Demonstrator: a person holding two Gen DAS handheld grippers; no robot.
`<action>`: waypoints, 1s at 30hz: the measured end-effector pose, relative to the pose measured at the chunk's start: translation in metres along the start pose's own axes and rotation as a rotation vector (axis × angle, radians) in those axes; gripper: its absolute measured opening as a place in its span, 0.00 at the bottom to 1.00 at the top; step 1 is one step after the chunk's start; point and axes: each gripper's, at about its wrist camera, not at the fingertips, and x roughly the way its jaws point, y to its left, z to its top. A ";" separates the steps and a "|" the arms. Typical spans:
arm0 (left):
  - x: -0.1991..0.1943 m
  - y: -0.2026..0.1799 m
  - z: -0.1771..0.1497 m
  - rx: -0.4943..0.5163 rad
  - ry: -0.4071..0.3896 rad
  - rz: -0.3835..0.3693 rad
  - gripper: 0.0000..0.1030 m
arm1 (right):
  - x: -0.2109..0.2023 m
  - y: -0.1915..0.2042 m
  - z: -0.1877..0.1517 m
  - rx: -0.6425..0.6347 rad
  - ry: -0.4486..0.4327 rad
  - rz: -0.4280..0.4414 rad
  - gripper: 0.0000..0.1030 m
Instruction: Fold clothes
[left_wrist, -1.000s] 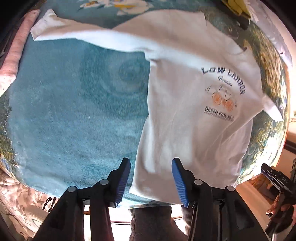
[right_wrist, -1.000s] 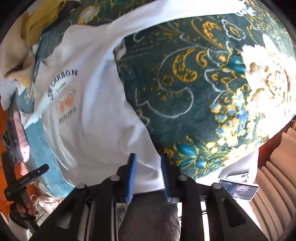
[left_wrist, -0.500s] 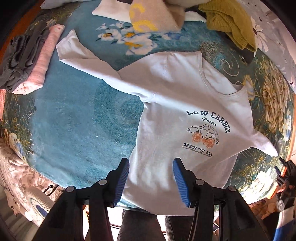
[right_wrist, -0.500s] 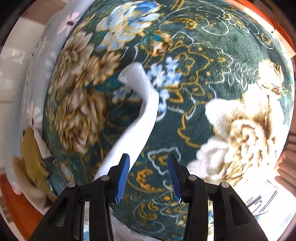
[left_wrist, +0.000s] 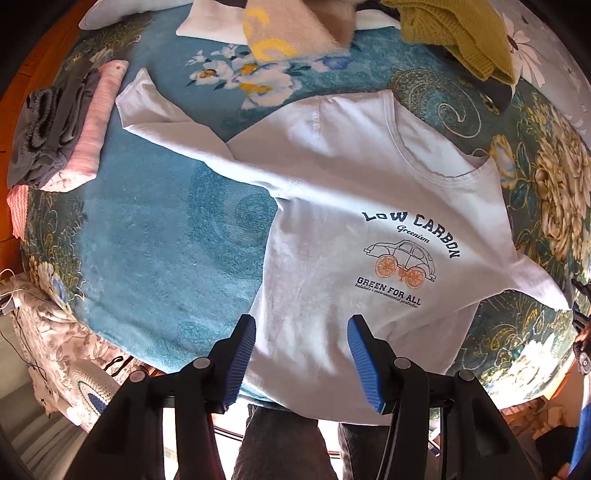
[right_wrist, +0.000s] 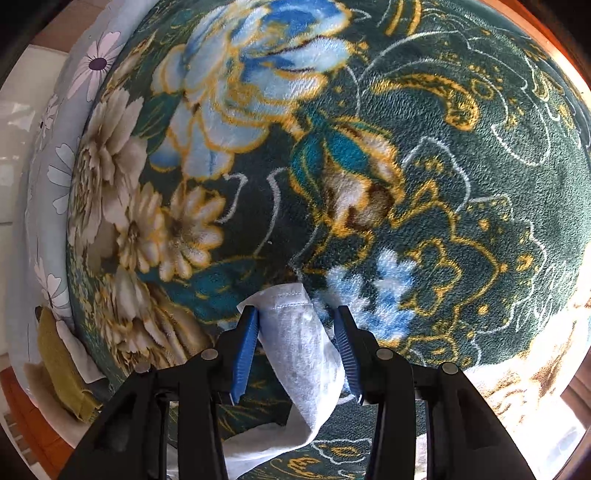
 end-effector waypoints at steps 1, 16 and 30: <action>0.000 -0.005 0.002 0.010 0.002 0.001 0.54 | 0.001 0.001 -0.001 -0.005 -0.002 0.002 0.17; -0.004 -0.044 0.002 0.148 -0.024 -0.011 0.54 | -0.059 -0.057 -0.021 0.063 -0.142 0.076 0.04; -0.004 0.016 -0.011 0.016 -0.086 -0.069 0.54 | -0.166 0.092 -0.096 -0.296 -0.324 0.324 0.04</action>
